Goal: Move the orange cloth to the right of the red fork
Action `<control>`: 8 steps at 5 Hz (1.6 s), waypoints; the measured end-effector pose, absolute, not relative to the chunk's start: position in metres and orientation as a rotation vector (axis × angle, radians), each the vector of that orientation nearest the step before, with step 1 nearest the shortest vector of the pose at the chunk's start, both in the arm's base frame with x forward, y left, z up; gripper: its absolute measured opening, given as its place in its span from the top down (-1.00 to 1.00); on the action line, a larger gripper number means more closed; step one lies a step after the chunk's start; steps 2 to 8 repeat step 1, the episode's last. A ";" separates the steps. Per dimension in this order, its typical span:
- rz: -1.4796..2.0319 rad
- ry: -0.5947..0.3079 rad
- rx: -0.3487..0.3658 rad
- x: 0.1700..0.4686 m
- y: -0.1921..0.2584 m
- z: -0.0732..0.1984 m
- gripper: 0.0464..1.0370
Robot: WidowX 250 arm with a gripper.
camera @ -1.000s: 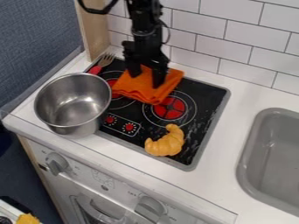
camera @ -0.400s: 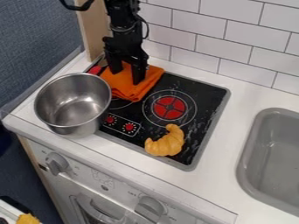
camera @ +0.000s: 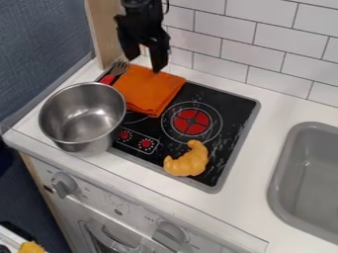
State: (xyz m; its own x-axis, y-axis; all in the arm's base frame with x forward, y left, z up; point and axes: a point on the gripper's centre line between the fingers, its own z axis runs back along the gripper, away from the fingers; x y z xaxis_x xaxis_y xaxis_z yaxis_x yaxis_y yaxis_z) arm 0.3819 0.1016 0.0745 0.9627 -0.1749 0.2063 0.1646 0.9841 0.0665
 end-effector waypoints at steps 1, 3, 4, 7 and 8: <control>-0.156 -0.189 0.052 0.378 0.102 0.079 -0.93; -0.156 -0.189 0.052 0.378 0.102 0.079 -0.93; -0.156 -0.189 0.052 0.378 0.102 0.079 -0.93; -0.156 -0.189 0.052 0.378 0.102 0.079 -0.93; -0.156 -0.189 0.052 0.378 0.102 0.079 -0.93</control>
